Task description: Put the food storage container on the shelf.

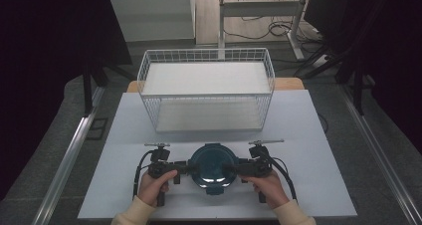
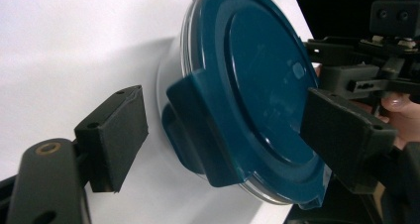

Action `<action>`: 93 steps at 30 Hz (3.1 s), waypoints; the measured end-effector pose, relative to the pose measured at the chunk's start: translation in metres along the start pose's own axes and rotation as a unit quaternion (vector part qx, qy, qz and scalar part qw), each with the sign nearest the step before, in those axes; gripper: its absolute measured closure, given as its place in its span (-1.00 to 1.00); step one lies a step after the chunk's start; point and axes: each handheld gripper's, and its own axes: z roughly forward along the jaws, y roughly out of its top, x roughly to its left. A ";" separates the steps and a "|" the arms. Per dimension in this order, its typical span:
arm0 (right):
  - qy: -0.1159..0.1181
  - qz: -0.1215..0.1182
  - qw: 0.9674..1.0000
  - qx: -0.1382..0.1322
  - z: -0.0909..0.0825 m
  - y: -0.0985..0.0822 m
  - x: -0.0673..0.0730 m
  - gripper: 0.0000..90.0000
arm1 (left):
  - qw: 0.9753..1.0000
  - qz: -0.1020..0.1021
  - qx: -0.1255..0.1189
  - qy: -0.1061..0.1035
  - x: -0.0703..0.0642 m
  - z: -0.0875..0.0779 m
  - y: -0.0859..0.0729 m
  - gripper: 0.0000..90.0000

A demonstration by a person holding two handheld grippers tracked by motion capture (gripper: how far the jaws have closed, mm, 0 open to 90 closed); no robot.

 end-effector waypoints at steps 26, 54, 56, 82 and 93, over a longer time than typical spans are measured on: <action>0.052 0.095 0.994 -0.005 -0.007 -0.012 -0.013 -0.24 | 0.999 -0.025 0.014 -0.025 -0.002 0.003 -0.009 -0.25; 0.061 0.082 0.995 -0.021 -0.019 -0.019 -0.006 -0.08 | 1.000 -0.012 -0.004 -0.027 -0.009 -0.007 -0.012 -0.07; 0.061 0.082 0.995 -0.022 -0.019 -0.019 -0.006 -0.08 | 1.000 -0.012 -0.004 -0.027 -0.009 -0.007 -0.012 -0.07; 0.063 0.016 0.996 -0.056 -0.038 -0.008 0.017 -0.05 | 0.998 0.043 -0.045 -0.017 -0.037 -0.029 -0.006 -0.04; 0.061 -0.010 0.996 -0.068 -0.045 -0.001 0.028 -0.05 | 0.996 0.061 -0.060 -0.012 -0.047 -0.038 -0.001 -0.05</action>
